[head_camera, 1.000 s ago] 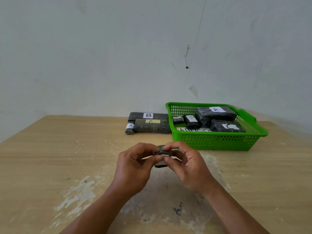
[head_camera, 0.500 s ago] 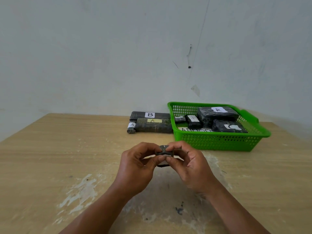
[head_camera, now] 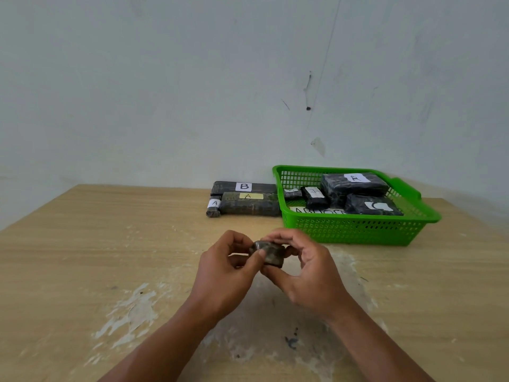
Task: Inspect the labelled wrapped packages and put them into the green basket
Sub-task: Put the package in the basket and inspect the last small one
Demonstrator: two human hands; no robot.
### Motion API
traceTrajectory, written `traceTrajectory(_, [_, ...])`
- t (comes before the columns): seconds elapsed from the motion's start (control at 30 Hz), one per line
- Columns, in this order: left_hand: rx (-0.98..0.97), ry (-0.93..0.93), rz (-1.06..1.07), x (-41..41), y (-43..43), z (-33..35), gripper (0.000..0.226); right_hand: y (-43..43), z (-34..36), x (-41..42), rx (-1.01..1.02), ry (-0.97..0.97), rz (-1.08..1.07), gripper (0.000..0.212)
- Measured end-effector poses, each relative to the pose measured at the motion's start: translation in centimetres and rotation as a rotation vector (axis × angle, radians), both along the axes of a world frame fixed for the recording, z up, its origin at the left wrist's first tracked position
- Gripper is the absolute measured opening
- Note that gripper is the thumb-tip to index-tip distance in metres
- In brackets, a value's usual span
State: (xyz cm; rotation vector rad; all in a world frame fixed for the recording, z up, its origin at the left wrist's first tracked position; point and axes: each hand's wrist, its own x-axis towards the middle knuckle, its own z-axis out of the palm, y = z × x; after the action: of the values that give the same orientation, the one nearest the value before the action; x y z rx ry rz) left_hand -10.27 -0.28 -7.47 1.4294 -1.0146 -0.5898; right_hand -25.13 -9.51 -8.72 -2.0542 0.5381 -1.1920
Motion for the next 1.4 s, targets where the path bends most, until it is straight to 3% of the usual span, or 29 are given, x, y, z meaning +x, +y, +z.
traceTrajectory(0.13, [-0.018, 0.136, -0.021, 0.19, 0.04, 0.38, 0.021, -0.28, 0.03, -0.23, 0.205, -0.013, 0.031, 0.032])
traceTrajectory(0.27, [-0.017, 0.104, -0.015, 0.08, 0.08, 0.45, 0.022, -0.32, 0.04, -0.27, 0.33, -0.018, 0.08, 0.022])
traceTrajectory(0.83, [-0.019, 0.14, -0.095, -0.01, 0.32, 0.64, 0.017, 0.37, 0.69, -0.29, 0.434, -0.091, 0.097, 0.011])
traceTrajectory(0.97, [-0.044, 0.225, -0.1, 0.1, 0.16, 0.51, 0.015, 0.13, 0.5, -0.58, 0.542, -0.141, 0.192, 0.031])
traceTrajectory(1.13, [-0.046, 0.23, -0.097, 0.32, -0.18, 0.47, 0.031, 0.14, 0.63, -0.51, 0.49, -0.154, 0.096, 0.028])
traceTrajectory(1.27, [-0.042, 0.228, -0.136, 0.58, 0.19, 0.64, 0.018, -0.02, 0.47, -0.31, 0.432, -0.119, 0.07, 0.027])
traceTrajectory(1.4, [-0.02, 0.201, -0.11, 0.56, 0.09, 0.35, 0.023, 0.24, 0.52, -0.43, 0.449, -0.142, 0.103, 0.022])
